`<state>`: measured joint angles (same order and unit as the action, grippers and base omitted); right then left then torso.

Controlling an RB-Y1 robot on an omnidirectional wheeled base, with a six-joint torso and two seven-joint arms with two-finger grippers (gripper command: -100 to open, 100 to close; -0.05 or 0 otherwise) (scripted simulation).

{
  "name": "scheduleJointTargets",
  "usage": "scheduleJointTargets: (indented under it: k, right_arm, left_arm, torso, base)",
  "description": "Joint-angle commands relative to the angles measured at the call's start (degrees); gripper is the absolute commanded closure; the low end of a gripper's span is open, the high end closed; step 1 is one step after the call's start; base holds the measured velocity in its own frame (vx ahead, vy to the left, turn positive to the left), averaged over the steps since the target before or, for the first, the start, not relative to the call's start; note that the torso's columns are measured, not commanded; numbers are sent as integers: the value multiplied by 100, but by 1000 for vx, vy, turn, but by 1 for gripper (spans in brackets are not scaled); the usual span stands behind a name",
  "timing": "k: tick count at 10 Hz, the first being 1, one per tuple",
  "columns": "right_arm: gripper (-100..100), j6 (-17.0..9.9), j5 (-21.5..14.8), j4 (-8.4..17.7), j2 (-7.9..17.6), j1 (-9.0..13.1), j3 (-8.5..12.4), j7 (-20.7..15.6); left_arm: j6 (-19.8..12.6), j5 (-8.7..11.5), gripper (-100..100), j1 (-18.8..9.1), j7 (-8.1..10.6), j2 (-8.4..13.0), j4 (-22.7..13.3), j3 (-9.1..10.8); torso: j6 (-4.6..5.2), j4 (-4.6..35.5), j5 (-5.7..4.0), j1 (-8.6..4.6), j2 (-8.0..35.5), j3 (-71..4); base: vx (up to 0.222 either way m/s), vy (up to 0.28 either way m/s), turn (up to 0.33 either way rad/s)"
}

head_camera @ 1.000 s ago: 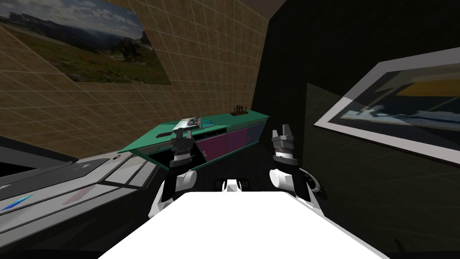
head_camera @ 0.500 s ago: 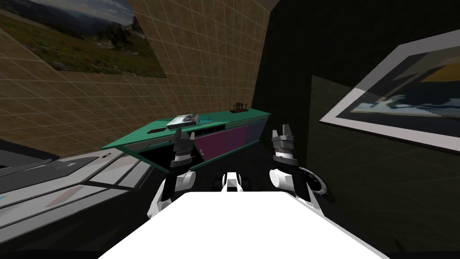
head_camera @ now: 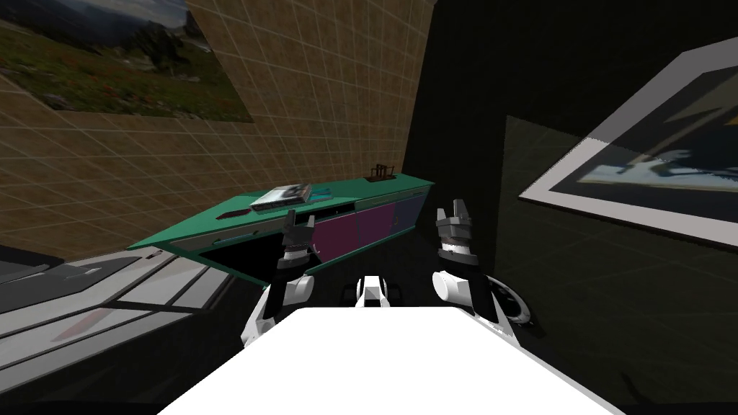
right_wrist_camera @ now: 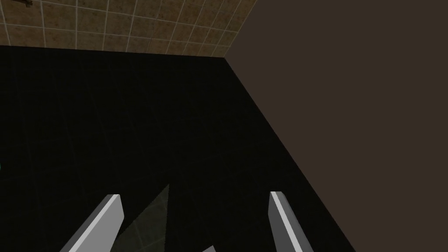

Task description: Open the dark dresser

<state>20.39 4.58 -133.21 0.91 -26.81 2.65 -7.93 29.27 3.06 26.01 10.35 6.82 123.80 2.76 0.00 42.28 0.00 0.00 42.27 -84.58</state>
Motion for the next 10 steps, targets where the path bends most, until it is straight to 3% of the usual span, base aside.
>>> scheduleJointTargets:
  k: [1, 10]
  right_arm:
    - [0, 0, 0, 0, 0, 0, 0, 0]
    - [0, 0, 0, -1, 0, 0, 0, 0]
  left_arm:
    - [368, 94, -100, -8, 80, 77, -394, 37]
    - [1615, 407, -100, -118, 322, 183, -1846, 147]
  torso:
    - [0, 0, -2, -6, -2, -1]
    - [0, 2, 7, 30, 11, 5]
  base:
    - [160, -174, 12]
    - [156, -166, 13]
